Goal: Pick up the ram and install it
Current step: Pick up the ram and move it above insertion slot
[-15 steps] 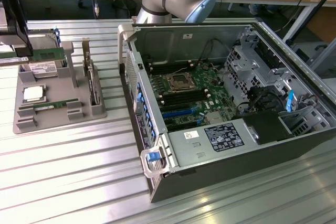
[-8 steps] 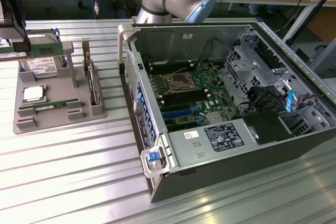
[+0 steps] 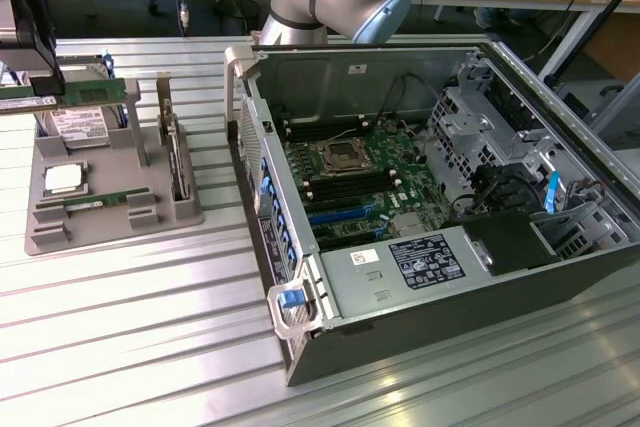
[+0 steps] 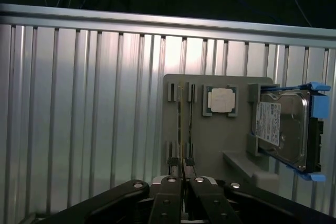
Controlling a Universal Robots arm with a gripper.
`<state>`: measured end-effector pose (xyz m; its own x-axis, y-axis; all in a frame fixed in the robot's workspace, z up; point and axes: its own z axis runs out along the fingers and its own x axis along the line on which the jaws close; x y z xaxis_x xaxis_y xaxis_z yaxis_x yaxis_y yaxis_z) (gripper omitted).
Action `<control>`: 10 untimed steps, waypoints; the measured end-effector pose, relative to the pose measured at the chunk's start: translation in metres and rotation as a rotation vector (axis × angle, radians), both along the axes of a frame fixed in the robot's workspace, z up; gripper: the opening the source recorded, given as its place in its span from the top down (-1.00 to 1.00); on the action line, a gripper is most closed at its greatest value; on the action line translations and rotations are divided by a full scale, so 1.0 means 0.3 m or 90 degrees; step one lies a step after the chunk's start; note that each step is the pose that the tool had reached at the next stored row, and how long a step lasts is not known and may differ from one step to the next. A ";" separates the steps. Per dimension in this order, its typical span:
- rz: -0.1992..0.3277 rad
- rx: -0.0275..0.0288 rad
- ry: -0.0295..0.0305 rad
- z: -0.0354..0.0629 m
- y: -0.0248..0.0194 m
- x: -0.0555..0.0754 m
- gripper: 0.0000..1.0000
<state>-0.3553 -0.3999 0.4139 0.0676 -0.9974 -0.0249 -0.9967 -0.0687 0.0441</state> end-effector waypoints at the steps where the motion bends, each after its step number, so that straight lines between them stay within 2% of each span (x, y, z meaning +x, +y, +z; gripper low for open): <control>1: 0.000 0.0000 0.0001 0.000 0.000 0.004 0.76; 4: 0.000 0.0000 0.0000 0.000 0.000 0.027 0.76; 10: 0.000 0.0001 0.0000 0.000 0.000 0.046 0.76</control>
